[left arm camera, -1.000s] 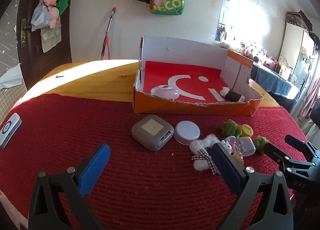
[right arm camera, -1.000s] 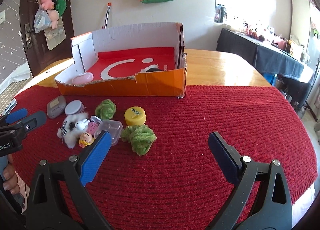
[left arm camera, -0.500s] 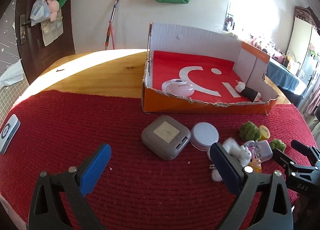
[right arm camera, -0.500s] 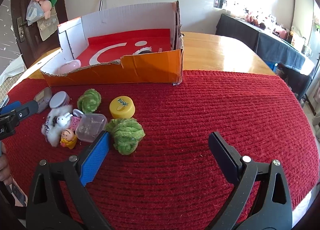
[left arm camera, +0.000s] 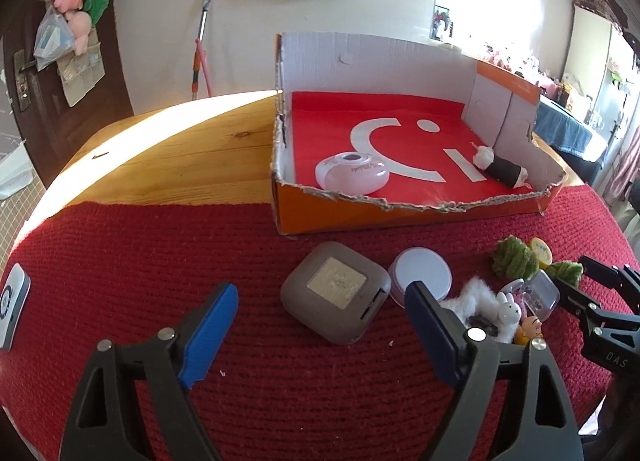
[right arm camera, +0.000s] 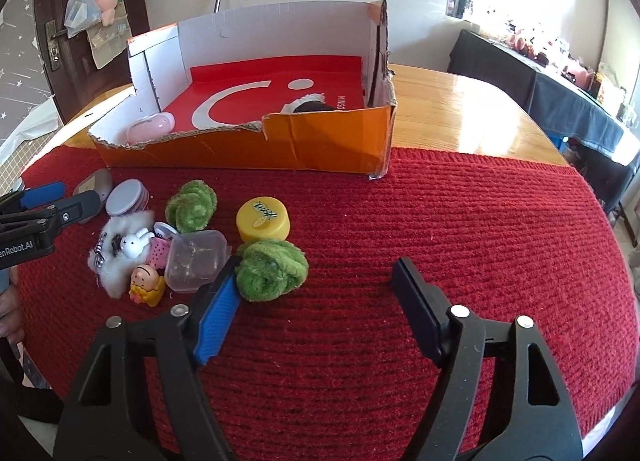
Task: Organize objects
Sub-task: 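Grasp the grey square case with the left tool while the right tool grasps the green yarn ball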
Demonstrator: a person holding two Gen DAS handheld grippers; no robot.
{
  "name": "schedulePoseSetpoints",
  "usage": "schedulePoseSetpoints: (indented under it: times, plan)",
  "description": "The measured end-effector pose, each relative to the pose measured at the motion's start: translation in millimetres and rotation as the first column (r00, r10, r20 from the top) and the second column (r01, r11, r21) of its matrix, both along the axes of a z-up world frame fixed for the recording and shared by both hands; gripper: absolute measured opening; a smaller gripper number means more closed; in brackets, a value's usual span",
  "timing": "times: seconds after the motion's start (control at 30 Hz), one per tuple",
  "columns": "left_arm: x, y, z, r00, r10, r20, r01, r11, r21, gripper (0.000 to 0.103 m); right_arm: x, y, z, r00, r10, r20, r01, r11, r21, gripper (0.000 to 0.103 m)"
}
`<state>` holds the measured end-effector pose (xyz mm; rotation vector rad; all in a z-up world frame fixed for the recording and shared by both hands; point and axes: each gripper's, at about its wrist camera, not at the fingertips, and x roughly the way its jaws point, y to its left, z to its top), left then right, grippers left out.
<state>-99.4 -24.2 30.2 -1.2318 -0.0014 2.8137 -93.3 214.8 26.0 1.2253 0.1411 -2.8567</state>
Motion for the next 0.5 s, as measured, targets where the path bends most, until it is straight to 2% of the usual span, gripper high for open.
schedulePoseSetpoints:
  times: [0.2, 0.27, 0.3, 0.33, 0.4, 0.47, 0.5]
  plan:
    - [-5.9, -1.1, -3.6, 1.0, -0.021, 0.011, 0.021, 1.0, 0.022, 0.084, -2.2, -2.8, 0.4, 1.0, 0.017, 0.0, -0.017, 1.0, -0.002, 0.062]
    - [-6.9, -1.4, -3.8, 1.0, -0.029, 0.01, 0.029, 0.999, 0.031, 0.08, -2.9, -3.9, 0.8, 1.0, 0.024, 0.0, -0.024, 1.0, -0.001, 0.057]
    - [-7.1, -1.7, -3.7, 0.999, -0.038, 0.007, 0.037, 0.998, 0.04, 0.075, -3.4, -4.8, 0.8, 1.0, 0.029, 0.001, -0.029, 1.0, -0.002, 0.055]
    - [-7.2, -1.8, -3.6, 0.999, -0.047, 0.006, 0.047, 0.998, 0.051, 0.068, -3.6, -5.4, 0.7, 0.999, 0.033, 0.001, -0.033, 0.999, -0.004, 0.052]
    - [-6.7, -1.8, -3.2, 0.998, -0.067, 0.007, 0.067, 0.995, 0.071, 0.062, -3.7, -6.7, 0.7, 0.999, 0.044, 0.0, -0.044, 0.999, -0.014, 0.045]
    - [-5.5, -0.9, -2.9, 0.998, -0.07, 0.004, 0.069, 0.995, 0.065, 0.061, -3.4, -8.7, 1.1, 0.998, 0.059, -0.001, -0.059, 0.998, -0.03, 0.03]
    - [-4.0, -0.4, -2.7, 0.997, -0.073, 0.002, 0.073, 0.995, 0.065, 0.061, -3.2, -9.9, 1.3, 0.998, 0.069, -0.001, -0.069, 0.997, -0.037, 0.029]
